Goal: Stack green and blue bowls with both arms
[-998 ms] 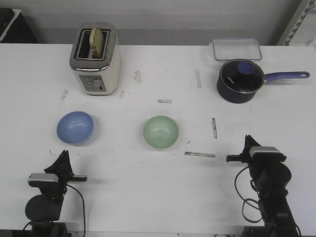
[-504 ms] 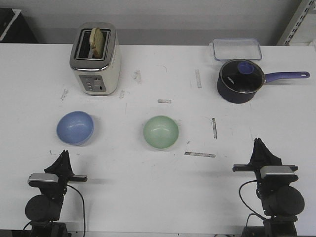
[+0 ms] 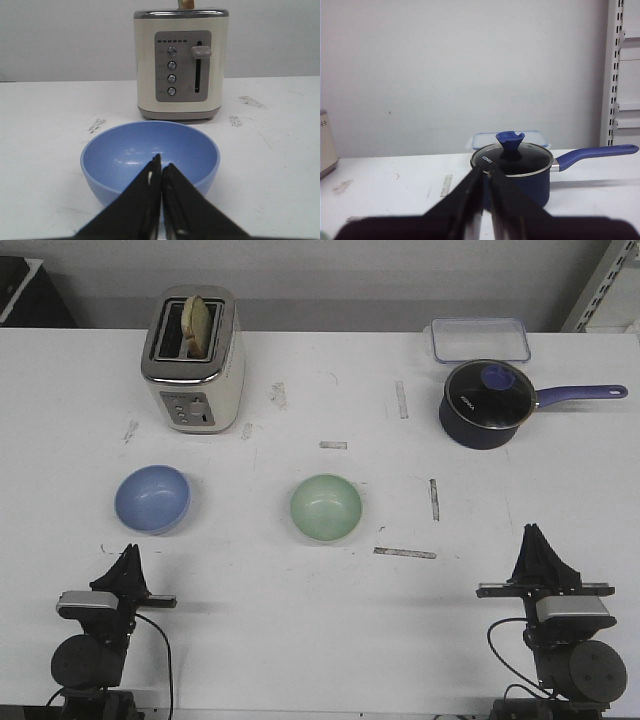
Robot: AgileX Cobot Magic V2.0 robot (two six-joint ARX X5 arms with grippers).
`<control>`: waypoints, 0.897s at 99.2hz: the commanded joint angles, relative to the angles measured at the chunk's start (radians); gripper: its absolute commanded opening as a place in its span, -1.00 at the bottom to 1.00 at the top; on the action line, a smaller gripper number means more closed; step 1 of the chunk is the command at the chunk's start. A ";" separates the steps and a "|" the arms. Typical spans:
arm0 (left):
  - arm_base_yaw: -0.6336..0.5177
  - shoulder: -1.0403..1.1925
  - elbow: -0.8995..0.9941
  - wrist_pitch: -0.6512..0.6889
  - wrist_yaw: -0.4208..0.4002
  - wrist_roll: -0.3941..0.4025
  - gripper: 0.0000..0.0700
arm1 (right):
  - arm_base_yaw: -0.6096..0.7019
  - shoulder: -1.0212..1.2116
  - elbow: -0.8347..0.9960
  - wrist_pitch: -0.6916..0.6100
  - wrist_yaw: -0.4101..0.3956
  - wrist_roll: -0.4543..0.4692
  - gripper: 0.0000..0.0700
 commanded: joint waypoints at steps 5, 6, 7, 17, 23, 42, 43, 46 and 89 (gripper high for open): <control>0.002 -0.002 -0.022 0.013 -0.001 -0.002 -1.00 | 0.000 -0.002 0.003 0.011 0.000 -0.008 -0.97; 0.002 -0.002 -0.022 0.013 -0.001 -0.002 -1.00 | 0.000 -0.002 0.003 0.011 0.000 -0.008 -0.97; 0.002 -0.002 -0.022 0.013 -0.001 -0.002 -1.00 | 0.000 -0.002 0.003 0.011 0.000 -0.008 -0.97; 0.002 -0.002 -0.022 0.013 -0.001 -0.002 -1.00 | 0.000 -0.002 0.003 0.011 0.000 -0.008 -0.97; 0.002 -0.002 -0.022 0.013 -0.001 -0.002 -1.00 | 0.000 -0.002 0.003 0.011 0.000 -0.008 -0.97; 0.002 -0.002 -0.022 0.033 -0.001 -0.002 -1.00 | 0.000 -0.002 0.003 0.011 0.000 -0.008 -0.97; 0.002 -0.002 -0.022 0.035 -0.001 -0.002 -1.00 | 0.000 -0.002 0.003 0.011 0.000 -0.008 -0.97; 0.002 -0.002 -0.022 0.042 -0.001 -0.002 -1.00 | 0.000 -0.002 0.003 0.011 0.000 -0.008 -0.97; 0.002 0.067 0.116 0.017 -0.077 -0.050 -1.00 | 0.000 -0.002 0.003 0.011 0.000 -0.008 -0.97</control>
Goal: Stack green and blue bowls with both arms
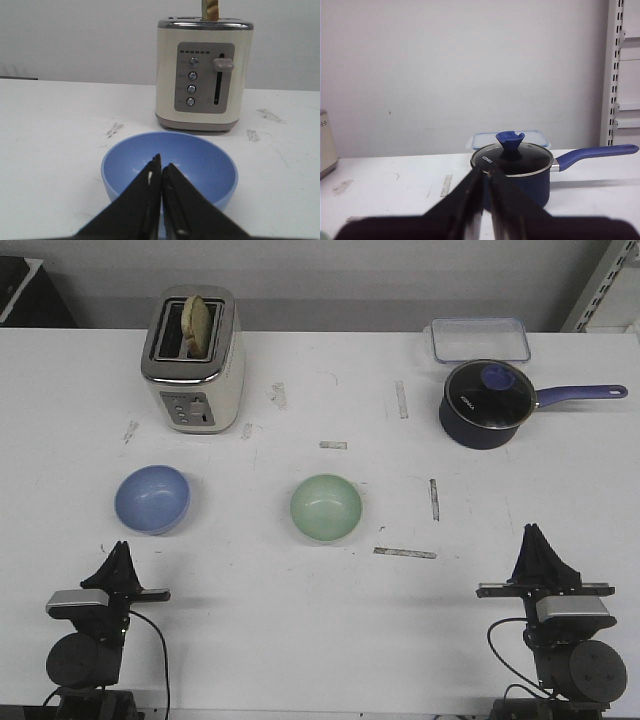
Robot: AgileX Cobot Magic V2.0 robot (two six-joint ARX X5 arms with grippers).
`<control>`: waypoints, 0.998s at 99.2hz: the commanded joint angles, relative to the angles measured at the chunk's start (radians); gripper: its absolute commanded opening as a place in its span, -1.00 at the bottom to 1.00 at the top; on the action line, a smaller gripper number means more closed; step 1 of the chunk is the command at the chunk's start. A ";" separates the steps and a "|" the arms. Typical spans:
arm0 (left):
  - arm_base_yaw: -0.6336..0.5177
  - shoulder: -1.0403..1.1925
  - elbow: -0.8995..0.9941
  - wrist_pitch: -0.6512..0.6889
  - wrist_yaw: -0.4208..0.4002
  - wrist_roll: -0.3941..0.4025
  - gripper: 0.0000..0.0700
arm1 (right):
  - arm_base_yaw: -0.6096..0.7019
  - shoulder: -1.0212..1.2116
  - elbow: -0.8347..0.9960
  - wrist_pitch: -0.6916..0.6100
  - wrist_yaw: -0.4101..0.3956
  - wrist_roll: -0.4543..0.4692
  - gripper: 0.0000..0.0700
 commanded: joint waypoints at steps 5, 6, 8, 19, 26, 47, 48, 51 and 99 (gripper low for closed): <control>0.001 0.052 0.100 0.001 -0.003 0.005 -1.00 | 0.000 -0.002 0.003 0.011 0.000 -0.008 -0.97; 0.001 0.060 0.108 -0.001 -0.003 0.009 -1.00 | 0.000 -0.002 0.003 0.011 0.000 -0.008 -0.97; 0.001 0.075 0.126 -0.006 -0.003 0.021 -1.00 | 0.000 -0.002 0.003 0.011 0.000 -0.008 -0.97; 0.001 0.166 0.226 -0.046 -0.003 0.077 -1.00 | 0.000 -0.002 0.003 0.011 0.000 -0.008 -0.97; 0.001 0.231 0.289 -0.070 -0.003 0.097 -1.00 | 0.000 -0.002 0.003 0.011 0.000 -0.008 -0.98; 0.001 0.438 0.462 -0.135 -0.003 0.099 -1.00 | 0.000 -0.002 0.003 0.011 0.000 -0.008 -0.97; 0.001 0.448 0.470 -0.138 -0.003 0.099 -1.00 | 0.000 -0.002 0.003 0.011 0.000 -0.008 -0.97; 0.001 0.477 0.492 -0.149 -0.003 0.099 -1.00 | 0.000 -0.002 0.003 0.011 0.000 -0.008 -0.97; 0.001 0.953 0.812 -0.466 -0.003 0.016 -1.00 | 0.000 -0.002 0.003 0.011 0.000 -0.008 -0.98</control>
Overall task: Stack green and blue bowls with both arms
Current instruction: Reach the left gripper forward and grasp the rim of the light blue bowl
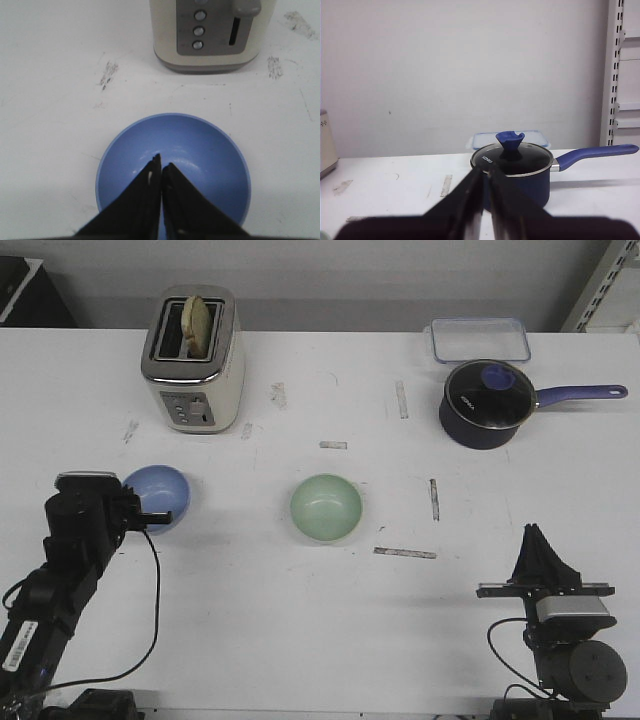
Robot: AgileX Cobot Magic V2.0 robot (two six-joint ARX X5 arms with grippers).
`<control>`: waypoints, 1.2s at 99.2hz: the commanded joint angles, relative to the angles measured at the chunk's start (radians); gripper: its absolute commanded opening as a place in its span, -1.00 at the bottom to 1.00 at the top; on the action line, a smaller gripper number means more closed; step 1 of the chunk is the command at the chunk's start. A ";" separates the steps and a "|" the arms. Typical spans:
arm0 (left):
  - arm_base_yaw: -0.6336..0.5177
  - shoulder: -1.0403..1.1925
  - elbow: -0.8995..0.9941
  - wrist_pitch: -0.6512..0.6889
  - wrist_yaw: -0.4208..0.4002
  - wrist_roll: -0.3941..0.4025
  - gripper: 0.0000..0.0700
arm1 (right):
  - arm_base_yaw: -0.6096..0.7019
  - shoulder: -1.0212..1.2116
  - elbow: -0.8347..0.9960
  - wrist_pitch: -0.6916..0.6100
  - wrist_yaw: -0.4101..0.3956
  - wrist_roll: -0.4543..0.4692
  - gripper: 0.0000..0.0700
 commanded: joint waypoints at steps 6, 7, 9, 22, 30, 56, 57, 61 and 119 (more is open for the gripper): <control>0.000 0.059 0.054 -0.045 0.002 -0.033 -1.00 | 0.000 -0.002 0.003 0.011 0.000 -0.008 -0.97; 0.000 0.063 0.057 -0.048 0.002 -0.034 -1.00 | 0.000 -0.002 0.003 0.011 0.000 -0.008 -0.97; 0.000 0.071 0.064 -0.058 0.002 -0.035 -1.00 | 0.000 -0.002 0.003 0.011 0.000 -0.008 -0.98; 0.001 0.107 0.106 -0.119 0.002 -0.055 -1.00 | 0.000 -0.002 0.003 0.011 0.000 -0.008 -0.97; 0.011 0.137 0.150 -0.177 0.002 -0.057 -1.00 | 0.000 -0.002 0.003 0.011 0.000 -0.008 -0.97; 0.092 0.256 0.250 -0.289 0.017 -0.143 -1.00 | 0.000 -0.002 0.003 0.011 0.000 -0.008 -0.97; 0.097 0.262 0.256 -0.298 0.022 -0.145 -1.00 | 0.000 -0.002 0.003 0.011 0.000 -0.008 -0.97; 0.118 0.286 0.281 -0.329 0.049 -0.161 -1.00 | 0.000 -0.002 0.003 0.011 0.000 -0.008 -0.97; 0.363 0.541 0.464 -0.500 0.309 -0.214 0.09 | 0.000 -0.002 0.003 0.011 0.000 -0.008 -0.97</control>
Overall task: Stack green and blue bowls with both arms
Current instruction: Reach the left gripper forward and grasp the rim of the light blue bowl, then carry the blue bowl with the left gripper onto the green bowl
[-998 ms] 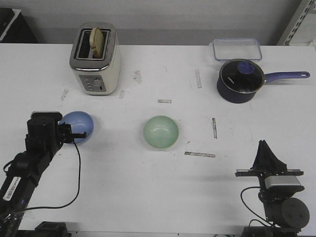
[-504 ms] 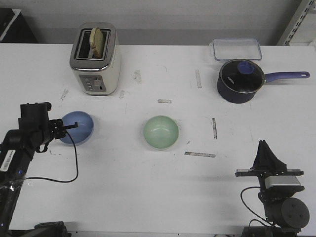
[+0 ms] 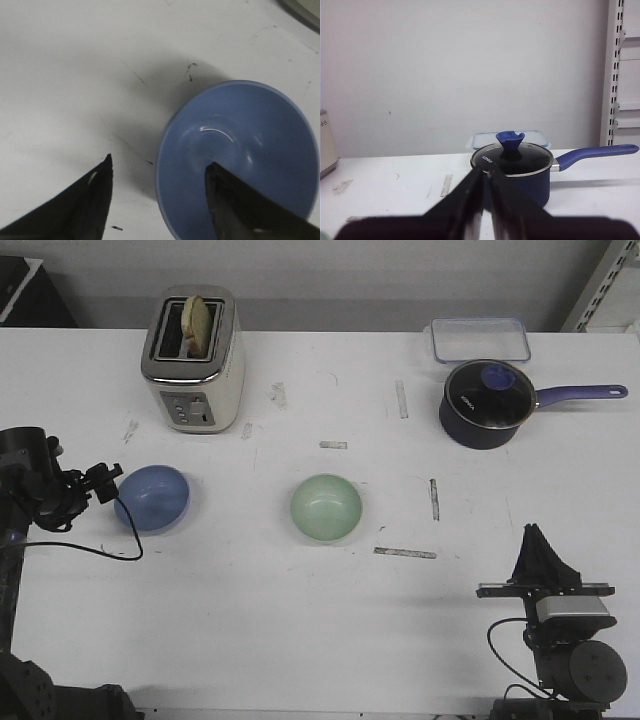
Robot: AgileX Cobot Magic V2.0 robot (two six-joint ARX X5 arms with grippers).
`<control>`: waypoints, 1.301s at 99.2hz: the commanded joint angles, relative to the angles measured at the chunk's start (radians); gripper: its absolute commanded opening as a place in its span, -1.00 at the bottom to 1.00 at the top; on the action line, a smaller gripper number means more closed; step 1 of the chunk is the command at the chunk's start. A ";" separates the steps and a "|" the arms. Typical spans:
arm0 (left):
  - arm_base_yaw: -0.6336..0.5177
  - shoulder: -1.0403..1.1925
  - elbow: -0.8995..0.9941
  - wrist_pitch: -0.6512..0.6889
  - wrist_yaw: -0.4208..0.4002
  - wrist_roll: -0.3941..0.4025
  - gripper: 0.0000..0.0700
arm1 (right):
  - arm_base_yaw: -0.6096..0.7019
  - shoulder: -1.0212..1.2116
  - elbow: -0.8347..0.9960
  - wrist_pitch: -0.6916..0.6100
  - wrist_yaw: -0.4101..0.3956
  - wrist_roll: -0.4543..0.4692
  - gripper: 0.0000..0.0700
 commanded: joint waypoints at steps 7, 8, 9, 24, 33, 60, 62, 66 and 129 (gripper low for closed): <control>0.004 0.062 0.017 -0.007 0.005 0.005 0.08 | 0.000 -0.002 0.003 0.011 0.000 -0.008 -0.97; 0.004 0.066 0.017 -0.008 0.005 0.006 0.08 | 0.000 -0.002 0.003 0.011 0.000 -0.008 -0.97; 0.004 0.070 0.017 -0.008 0.005 0.007 0.08 | 0.000 -0.002 0.003 0.011 0.000 -0.008 -0.97; -0.013 0.129 0.017 -0.006 0.028 0.029 0.05 | 0.000 -0.002 0.003 0.011 0.000 -0.008 -0.97; -0.022 0.162 0.017 0.002 0.028 0.034 0.05 | 0.000 -0.002 0.003 0.011 0.000 -0.008 -0.97; -0.043 0.226 0.017 0.009 0.027 0.041 -0.50 | 0.000 -0.002 0.003 0.011 0.000 -0.008 -0.97; -0.045 0.228 0.017 0.009 0.027 0.040 -0.54 | 0.000 -0.002 0.003 0.011 0.000 -0.008 -0.97; -0.047 0.232 0.017 0.010 0.027 0.041 -0.57 | 0.000 -0.002 0.003 0.011 0.000 -0.008 -0.97; -0.205 0.235 0.220 -0.132 0.028 -0.012 -1.00 | 0.000 -0.002 0.003 0.011 0.000 -0.008 -0.97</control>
